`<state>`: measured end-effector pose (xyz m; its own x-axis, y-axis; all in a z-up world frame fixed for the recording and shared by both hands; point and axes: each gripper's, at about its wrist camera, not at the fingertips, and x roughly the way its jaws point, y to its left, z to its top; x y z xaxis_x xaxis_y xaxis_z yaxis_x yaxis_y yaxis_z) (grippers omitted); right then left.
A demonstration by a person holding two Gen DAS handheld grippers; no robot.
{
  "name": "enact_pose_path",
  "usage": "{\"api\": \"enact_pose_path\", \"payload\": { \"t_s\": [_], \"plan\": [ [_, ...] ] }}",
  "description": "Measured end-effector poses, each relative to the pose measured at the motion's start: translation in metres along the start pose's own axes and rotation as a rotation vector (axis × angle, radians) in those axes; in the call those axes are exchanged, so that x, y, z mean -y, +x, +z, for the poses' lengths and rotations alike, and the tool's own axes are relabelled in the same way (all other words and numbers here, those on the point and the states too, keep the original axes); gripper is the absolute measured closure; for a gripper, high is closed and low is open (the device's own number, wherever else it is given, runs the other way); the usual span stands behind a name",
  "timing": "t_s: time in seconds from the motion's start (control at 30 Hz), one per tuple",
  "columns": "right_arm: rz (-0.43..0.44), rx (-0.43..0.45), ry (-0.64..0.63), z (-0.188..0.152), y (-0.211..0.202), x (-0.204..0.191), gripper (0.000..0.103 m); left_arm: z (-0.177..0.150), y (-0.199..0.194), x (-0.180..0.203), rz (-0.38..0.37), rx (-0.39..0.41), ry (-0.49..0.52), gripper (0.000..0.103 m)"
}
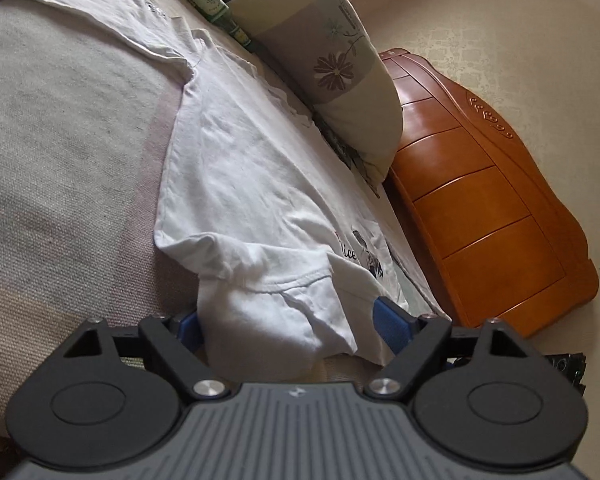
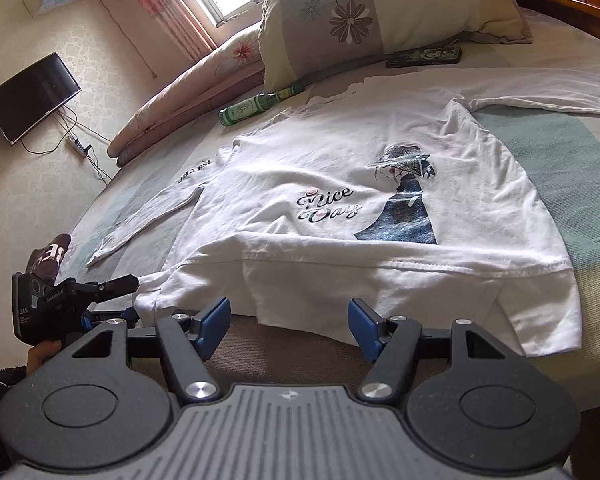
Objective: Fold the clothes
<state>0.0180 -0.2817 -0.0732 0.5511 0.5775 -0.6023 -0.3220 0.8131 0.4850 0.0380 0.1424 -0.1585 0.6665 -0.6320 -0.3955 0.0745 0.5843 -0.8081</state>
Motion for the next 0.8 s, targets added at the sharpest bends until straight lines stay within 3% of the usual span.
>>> {"api": "enact_pose_path", "payload": {
  "t_s": [0.1,0.2,0.33,0.37,0.43,0.47,0.6,0.7,0.8],
  "plan": [
    [0.003,-0.009,0.002,-0.001,0.005,-0.001,0.033,0.009,0.001,-0.014,-0.008,0.021,-0.112,0.055],
    [0.010,-0.006,0.000,-0.001,0.005,-0.004,0.033,0.003,0.002,-0.020,-0.052,-0.021,-0.178,0.055],
    [0.009,-0.006,-0.004,-0.003,0.004,-0.004,0.032,-0.007,0.005,-0.017,-0.078,-0.011,-0.131,0.056],
    [0.002,-0.011,0.004,-0.003,0.006,-0.002,0.032,-0.006,0.008,-0.020,-0.074,0.000,-0.153,0.064],
    [-0.005,-0.013,0.022,-0.003,0.007,0.001,0.032,-0.005,0.014,-0.022,-0.019,0.001,-0.175,0.089],
    [-0.005,-0.012,0.028,-0.004,0.007,0.002,0.032,-0.005,0.015,-0.020,0.013,-0.003,-0.171,0.095],
    [-0.009,-0.006,-0.012,-0.004,0.002,-0.002,0.032,-0.004,0.005,-0.008,0.015,-0.018,-0.117,0.095],
    [-0.039,-0.013,-0.128,-0.004,0.002,-0.013,0.032,0.002,-0.012,0.001,0.001,0.013,-0.085,0.095],
    [-0.056,-0.033,-0.336,-0.006,0.007,-0.036,0.034,0.013,-0.024,0.002,0.007,0.059,-0.080,0.095]
  ]
}}
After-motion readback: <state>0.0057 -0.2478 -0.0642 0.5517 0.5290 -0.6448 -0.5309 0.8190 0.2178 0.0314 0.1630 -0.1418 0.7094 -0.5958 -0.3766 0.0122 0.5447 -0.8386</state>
